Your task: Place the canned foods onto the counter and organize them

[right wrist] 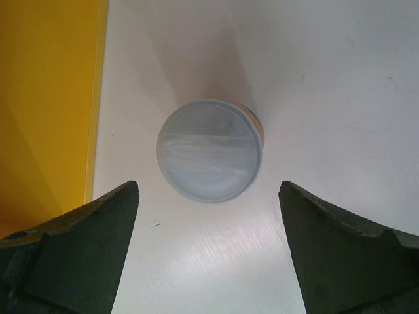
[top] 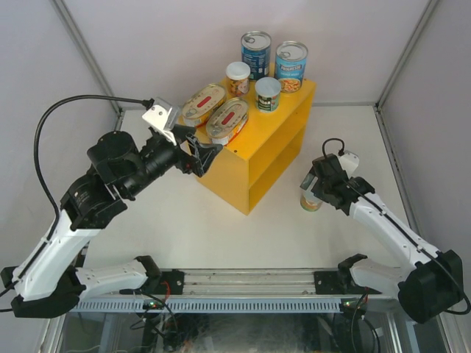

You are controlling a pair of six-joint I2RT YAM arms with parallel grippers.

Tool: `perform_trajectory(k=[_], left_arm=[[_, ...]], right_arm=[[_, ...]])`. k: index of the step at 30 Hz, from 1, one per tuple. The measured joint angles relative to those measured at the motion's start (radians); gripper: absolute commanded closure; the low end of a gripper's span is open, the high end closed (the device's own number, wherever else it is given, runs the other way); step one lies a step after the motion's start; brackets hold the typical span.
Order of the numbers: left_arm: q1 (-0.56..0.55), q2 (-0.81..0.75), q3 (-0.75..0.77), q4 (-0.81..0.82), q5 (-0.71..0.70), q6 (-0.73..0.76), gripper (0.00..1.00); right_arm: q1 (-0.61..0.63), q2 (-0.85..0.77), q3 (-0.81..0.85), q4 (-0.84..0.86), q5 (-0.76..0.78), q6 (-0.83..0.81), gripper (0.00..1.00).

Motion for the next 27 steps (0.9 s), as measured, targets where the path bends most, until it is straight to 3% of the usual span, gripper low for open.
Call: perform_trajectory(k=[27], left_arm=[[-0.035,-0.027,-0.052,-0.014,-0.016,-0.011,0.18]], right_arm=[[-0.055,0.201,0.003,0.113,-0.065,-0.037,0.12]])
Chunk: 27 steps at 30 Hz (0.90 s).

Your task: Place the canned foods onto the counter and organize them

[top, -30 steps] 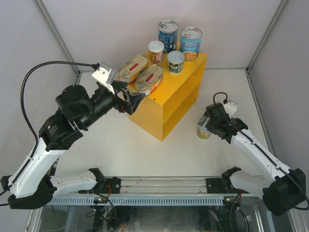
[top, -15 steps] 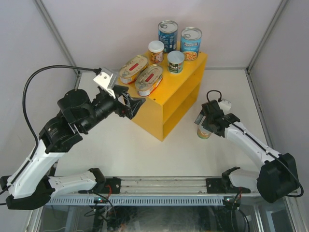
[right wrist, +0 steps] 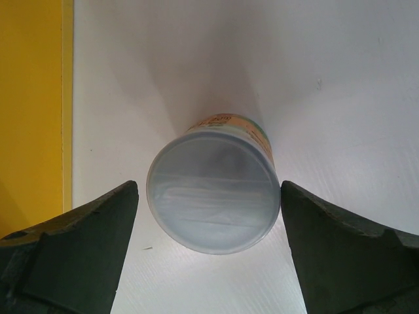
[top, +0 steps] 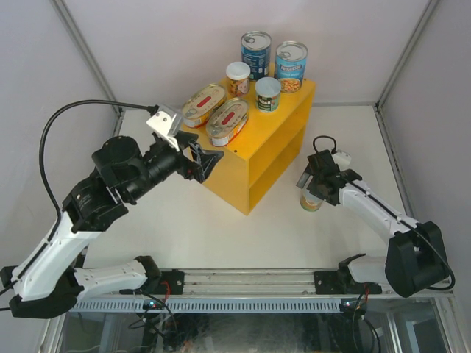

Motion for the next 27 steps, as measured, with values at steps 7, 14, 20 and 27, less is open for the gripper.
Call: perform_trajectory(k=[7,14,20,27], left_arm=[[0.0,0.018,0.0,0.0,-0.002,0.0,0.18],[-0.001,0.021,-0.016,-0.001,-0.01,0.0,0.18],[-0.001,0.018,-0.027,0.006,-0.027,0.003,0.18],[-0.001,0.0,-0.083,0.008,-0.063,0.004,0.18]], right_arm=[[-0.006,0.025,0.0,0.018,-0.012,-0.007,0.12],[-0.006,0.047,-0.001,0.027,-0.021,-0.01,0.2],[-0.006,0.052,-0.008,0.044,-0.029,-0.023,0.55],[-0.006,0.047,-0.017,0.062,-0.031,-0.027,0.87]])
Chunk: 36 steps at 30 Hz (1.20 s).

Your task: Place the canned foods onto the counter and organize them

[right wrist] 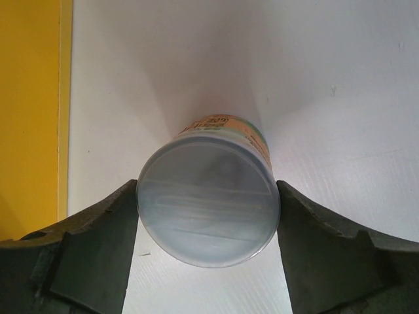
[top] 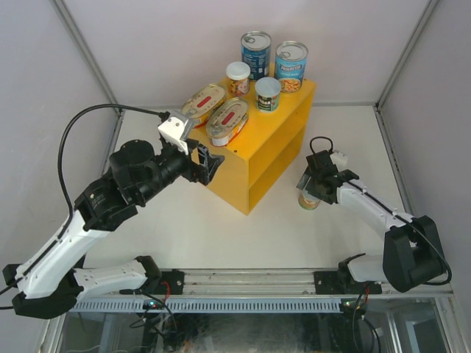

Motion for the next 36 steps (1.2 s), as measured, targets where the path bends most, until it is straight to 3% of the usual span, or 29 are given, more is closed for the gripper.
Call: perform_trajectory(k=[5,26,36], left_arm=[[0.0,-0.017,-0.031,0.007,-0.016,0.0,0.18],[0.0,-0.074,-0.085,0.021,-0.038,-0.003,0.18],[0.0,-0.122,-0.122,0.021,-0.052,-0.024,0.18]], right_arm=[[0.001,-0.014,-0.01,0.004,-0.003,-0.002,1.0],[0.091,-0.169,-0.038,-0.122,0.0,0.004,1.0],[0.232,-0.346,-0.012,-0.269,0.068,0.05,1.0]])
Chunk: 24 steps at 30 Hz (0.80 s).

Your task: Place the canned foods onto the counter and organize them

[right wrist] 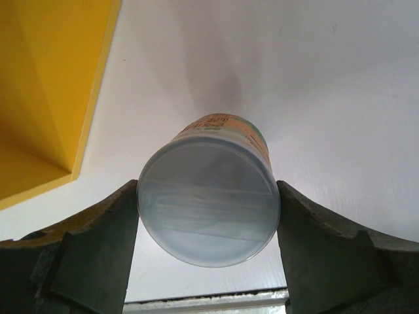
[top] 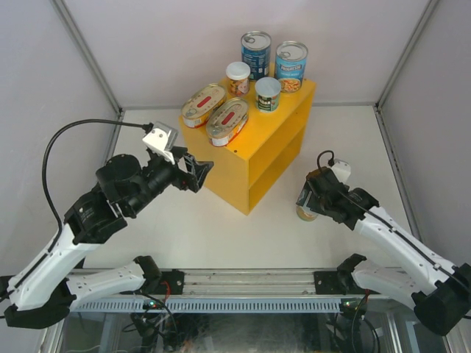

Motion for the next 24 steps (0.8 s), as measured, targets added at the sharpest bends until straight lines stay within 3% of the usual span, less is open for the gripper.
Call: perform_trajectory(k=[11,19,24], left_arm=[[0.0,-0.021,-0.007,0.0,-0.006,-0.024,0.19],[0.0,-0.014,-0.038,0.001,-0.017,-0.042,0.26],[0.0,-0.009,-0.049,0.007,-0.031,-0.048,0.36]], right_arm=[[0.201,-0.048,0.252,-0.201,0.13,0.078,1.0],[0.322,-0.026,0.47,-0.323,0.227,0.096,1.0],[0.375,0.016,0.605,-0.389,0.278,0.088,1.0]])
